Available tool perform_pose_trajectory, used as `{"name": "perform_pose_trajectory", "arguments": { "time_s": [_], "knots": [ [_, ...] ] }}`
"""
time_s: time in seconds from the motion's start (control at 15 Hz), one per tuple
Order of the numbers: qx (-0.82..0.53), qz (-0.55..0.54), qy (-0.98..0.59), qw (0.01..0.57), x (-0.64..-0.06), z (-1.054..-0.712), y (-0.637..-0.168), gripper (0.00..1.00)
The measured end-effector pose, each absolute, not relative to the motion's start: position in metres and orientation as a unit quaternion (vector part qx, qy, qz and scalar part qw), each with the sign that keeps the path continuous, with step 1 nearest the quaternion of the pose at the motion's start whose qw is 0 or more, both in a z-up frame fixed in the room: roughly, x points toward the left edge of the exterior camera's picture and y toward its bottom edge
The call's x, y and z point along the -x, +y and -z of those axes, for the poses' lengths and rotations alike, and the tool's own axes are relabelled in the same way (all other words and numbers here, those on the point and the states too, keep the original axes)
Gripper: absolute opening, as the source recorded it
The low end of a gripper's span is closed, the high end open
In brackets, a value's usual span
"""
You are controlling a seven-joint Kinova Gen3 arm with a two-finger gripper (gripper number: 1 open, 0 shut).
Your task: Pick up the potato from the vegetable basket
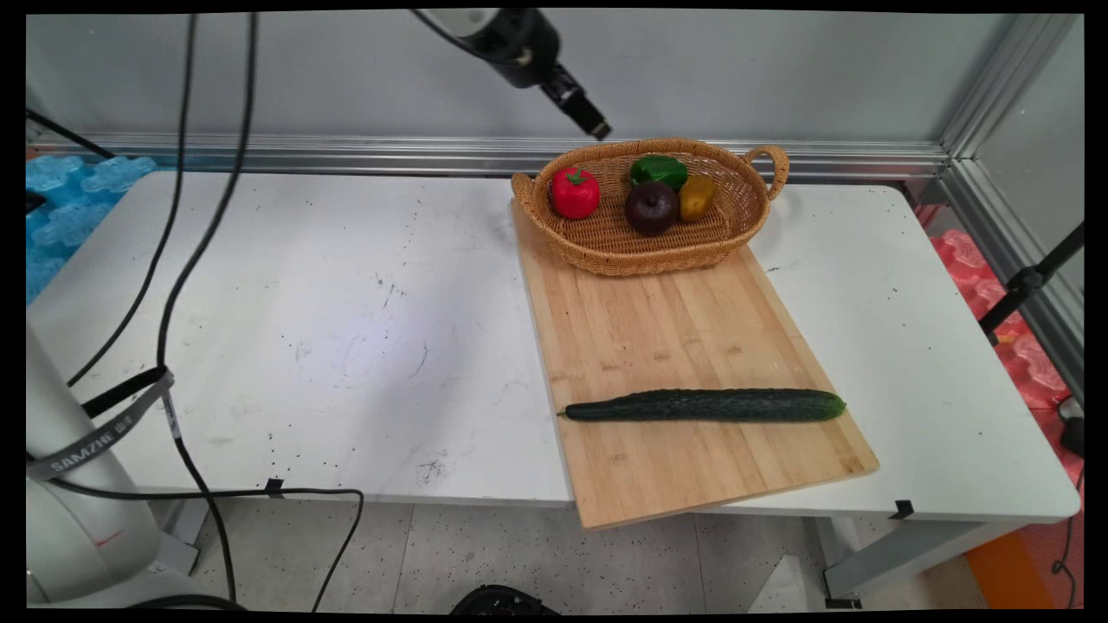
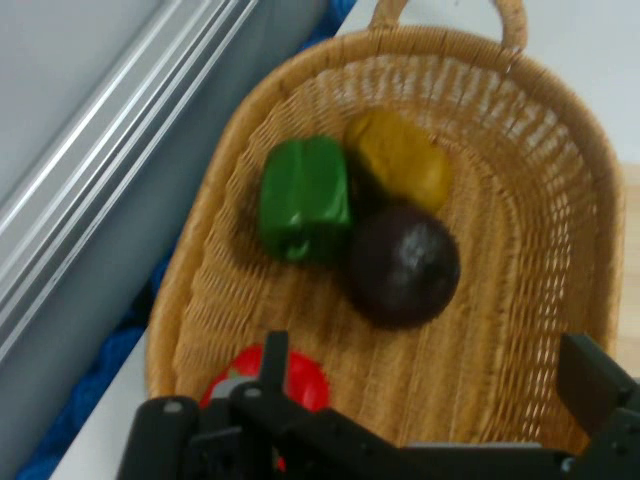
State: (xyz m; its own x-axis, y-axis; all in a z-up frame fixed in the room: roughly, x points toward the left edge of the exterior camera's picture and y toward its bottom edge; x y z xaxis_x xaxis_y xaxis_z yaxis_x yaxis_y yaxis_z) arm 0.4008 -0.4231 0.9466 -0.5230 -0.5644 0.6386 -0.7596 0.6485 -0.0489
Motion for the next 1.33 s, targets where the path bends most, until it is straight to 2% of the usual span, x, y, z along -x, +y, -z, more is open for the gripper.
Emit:
{"name": "perform_pose_trajectory", "arguments": {
  "time_s": [0.8, 1.33],
  "knots": [
    [-0.398, -0.149, -0.855, 0.296, -0.32, -0.916, -0.479, 1.0],
    [-0.443, -0.13, -0.843, 0.275, -0.277, -0.88, -0.515, 1.0]
  ]
}}
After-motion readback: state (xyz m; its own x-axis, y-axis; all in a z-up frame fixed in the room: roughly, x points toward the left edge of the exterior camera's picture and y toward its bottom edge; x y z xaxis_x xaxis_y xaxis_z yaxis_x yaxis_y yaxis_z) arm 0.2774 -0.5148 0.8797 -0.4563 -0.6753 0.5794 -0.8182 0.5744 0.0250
